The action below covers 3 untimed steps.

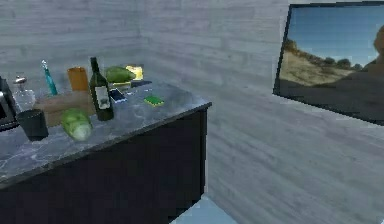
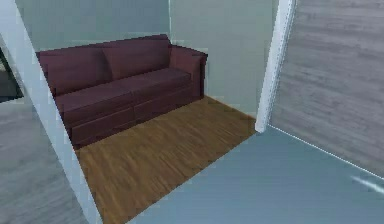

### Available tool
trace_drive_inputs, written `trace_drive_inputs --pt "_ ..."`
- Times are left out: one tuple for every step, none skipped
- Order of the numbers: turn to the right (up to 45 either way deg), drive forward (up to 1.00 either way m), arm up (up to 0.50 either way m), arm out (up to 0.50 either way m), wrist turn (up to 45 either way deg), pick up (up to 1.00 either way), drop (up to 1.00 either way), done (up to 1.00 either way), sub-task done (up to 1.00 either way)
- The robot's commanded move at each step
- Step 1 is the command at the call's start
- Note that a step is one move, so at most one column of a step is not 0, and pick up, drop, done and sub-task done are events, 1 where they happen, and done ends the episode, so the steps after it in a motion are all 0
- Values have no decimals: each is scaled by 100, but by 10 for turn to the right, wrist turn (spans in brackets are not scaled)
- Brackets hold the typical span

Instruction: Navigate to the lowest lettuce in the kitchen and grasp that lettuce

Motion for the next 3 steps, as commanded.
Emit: trace_drive_inputs --pt "0 40 0 0 0 0 0 0 0" --pt "450 0 0 0 0 0 0 0 0" --pt "450 0 0 0 0 0 0 0 0"
